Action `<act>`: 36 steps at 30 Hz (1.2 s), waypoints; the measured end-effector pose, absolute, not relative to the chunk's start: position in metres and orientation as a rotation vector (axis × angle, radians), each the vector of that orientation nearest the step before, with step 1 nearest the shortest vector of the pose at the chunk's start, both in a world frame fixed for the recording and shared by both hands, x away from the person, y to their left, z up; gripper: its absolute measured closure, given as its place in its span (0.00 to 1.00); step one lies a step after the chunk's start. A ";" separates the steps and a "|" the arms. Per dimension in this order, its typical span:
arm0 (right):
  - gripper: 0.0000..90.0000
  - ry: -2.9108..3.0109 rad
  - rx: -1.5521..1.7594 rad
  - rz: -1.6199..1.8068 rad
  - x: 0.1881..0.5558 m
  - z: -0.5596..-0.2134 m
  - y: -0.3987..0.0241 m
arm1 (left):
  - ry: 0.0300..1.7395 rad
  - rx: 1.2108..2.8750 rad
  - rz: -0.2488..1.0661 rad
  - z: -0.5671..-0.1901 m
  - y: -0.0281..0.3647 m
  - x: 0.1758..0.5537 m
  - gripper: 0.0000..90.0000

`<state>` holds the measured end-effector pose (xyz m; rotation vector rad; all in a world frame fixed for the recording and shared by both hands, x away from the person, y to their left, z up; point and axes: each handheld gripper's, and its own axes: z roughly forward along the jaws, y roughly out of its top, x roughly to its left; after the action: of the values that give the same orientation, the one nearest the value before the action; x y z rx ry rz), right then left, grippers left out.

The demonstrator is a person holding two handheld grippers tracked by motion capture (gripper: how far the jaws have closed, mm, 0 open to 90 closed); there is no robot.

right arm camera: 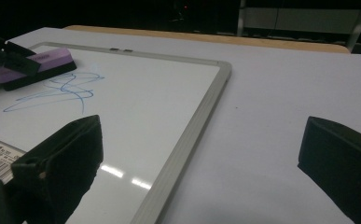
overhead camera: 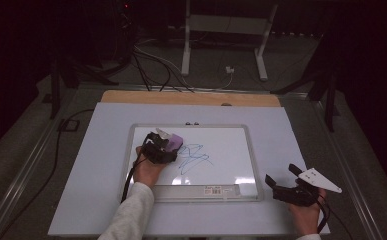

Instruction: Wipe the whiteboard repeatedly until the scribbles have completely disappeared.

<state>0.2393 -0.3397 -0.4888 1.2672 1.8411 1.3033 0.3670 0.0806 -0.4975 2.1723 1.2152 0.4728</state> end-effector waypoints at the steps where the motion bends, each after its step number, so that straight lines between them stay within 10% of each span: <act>1: 0.00 1.842 1.267 1.302 0.239 -0.489 -0.340 | 1.202 2.180 0.465 -0.497 0.078 0.365 0.46; 36: 0.00 1.813 1.279 1.307 0.236 -0.486 -0.346 | 1.273 2.193 0.567 -0.500 0.084 0.375 0.46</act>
<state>0.2363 -0.3457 -0.4864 1.2790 1.8135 1.3070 0.3755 0.0843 -0.4996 2.1934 1.2726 0.5673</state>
